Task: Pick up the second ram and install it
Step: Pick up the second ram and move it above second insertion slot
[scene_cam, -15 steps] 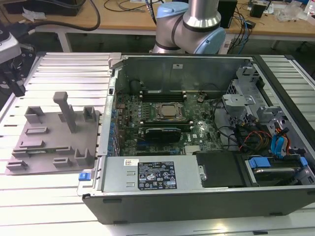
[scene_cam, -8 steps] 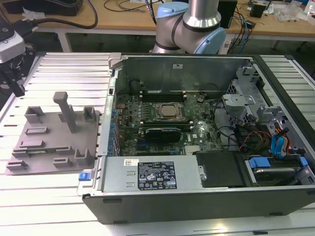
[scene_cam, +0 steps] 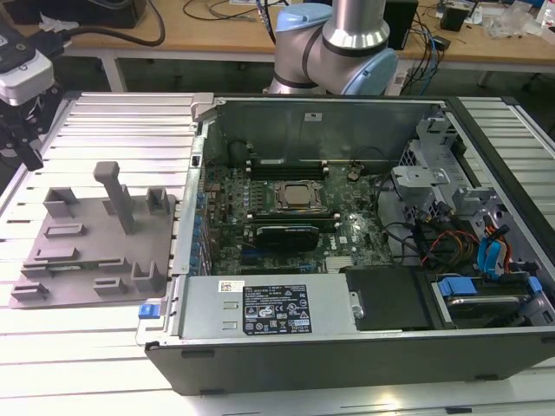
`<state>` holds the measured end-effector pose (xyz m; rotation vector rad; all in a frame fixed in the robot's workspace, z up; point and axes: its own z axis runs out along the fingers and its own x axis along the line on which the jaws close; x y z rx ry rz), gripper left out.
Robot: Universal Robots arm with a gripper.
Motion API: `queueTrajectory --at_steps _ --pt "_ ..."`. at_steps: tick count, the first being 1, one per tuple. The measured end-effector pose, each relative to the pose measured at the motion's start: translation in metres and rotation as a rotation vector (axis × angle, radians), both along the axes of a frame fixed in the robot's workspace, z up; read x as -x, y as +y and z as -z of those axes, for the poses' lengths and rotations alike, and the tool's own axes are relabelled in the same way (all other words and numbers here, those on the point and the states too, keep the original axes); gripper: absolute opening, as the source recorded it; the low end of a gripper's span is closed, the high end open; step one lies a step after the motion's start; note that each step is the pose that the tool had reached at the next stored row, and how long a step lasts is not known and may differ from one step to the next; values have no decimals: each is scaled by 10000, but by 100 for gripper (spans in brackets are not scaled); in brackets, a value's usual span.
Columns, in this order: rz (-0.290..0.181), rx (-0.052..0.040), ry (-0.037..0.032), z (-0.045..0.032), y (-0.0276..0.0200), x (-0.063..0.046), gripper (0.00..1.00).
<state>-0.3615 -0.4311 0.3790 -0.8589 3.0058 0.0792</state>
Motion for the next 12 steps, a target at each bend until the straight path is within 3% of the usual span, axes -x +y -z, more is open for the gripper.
queueTrajectory --at_steps 6,12 --pt "-602 -1 0 0 0 0 8" --pt "-1651 0 0 0 0 0 8"
